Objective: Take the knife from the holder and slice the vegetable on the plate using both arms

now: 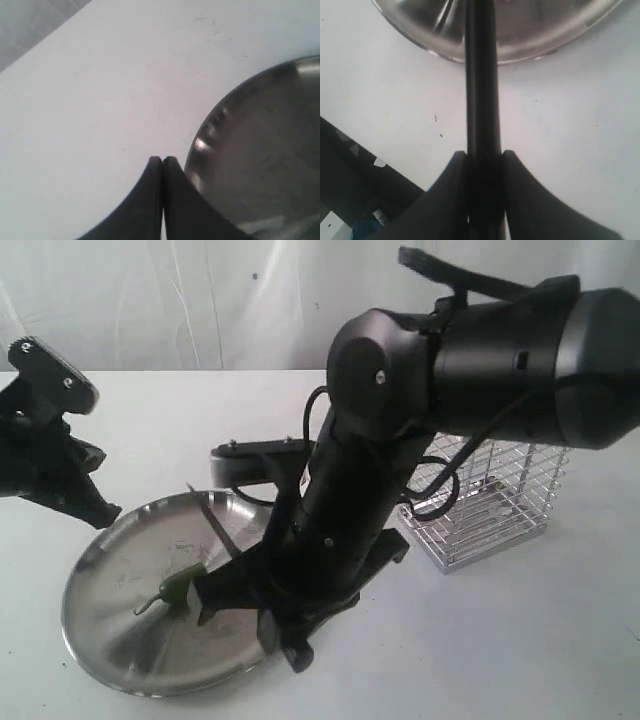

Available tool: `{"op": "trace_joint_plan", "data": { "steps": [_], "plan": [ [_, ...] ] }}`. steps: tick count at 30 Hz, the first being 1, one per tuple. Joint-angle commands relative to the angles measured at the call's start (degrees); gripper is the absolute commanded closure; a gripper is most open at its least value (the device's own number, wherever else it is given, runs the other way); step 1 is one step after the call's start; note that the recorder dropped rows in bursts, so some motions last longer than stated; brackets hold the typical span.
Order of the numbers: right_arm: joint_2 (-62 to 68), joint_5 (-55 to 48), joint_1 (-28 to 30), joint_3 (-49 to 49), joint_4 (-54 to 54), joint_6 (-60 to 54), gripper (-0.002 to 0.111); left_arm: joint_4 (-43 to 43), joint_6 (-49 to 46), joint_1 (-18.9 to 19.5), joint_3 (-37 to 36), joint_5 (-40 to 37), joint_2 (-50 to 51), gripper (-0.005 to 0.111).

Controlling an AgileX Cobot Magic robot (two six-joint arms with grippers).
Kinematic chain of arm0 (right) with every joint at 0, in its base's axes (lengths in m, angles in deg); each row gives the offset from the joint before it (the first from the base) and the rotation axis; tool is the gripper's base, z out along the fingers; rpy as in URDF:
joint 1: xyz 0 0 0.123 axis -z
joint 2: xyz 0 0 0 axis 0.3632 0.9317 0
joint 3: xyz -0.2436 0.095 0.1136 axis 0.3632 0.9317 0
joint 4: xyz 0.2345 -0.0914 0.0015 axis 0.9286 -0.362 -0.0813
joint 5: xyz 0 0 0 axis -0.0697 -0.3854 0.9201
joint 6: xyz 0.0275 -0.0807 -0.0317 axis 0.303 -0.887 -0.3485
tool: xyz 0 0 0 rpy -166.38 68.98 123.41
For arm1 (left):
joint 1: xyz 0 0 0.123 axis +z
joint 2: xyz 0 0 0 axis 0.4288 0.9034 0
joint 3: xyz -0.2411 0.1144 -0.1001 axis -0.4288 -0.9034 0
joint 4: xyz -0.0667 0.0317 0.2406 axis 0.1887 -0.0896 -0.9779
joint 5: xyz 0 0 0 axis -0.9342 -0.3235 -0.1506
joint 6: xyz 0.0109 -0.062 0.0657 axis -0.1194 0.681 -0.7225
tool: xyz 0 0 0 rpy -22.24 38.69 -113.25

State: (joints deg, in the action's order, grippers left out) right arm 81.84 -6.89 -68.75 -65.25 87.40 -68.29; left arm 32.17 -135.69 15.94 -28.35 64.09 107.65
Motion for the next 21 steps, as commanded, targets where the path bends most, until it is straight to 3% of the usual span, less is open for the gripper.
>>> {"op": "trace_joint_plan", "data": {
  "steps": [1,7,21],
  "plan": [
    [3.6,-1.0,-1.1,-0.3,2.2,-1.3,0.108,2.3,12.6,4.4,-0.4,-5.3,3.3,0.107],
    [5.9,0.4,-3.6,-2.2,-0.1,2.3,0.108,3.4,20.3,11.8,-0.4,-24.8,9.9,0.107],
    [9.4,8.1,-4.5,-2.4,-6.8,8.6,0.108,17.9,13.2,12.4,-0.3,-33.1,10.4,0.107]
  ]
}}
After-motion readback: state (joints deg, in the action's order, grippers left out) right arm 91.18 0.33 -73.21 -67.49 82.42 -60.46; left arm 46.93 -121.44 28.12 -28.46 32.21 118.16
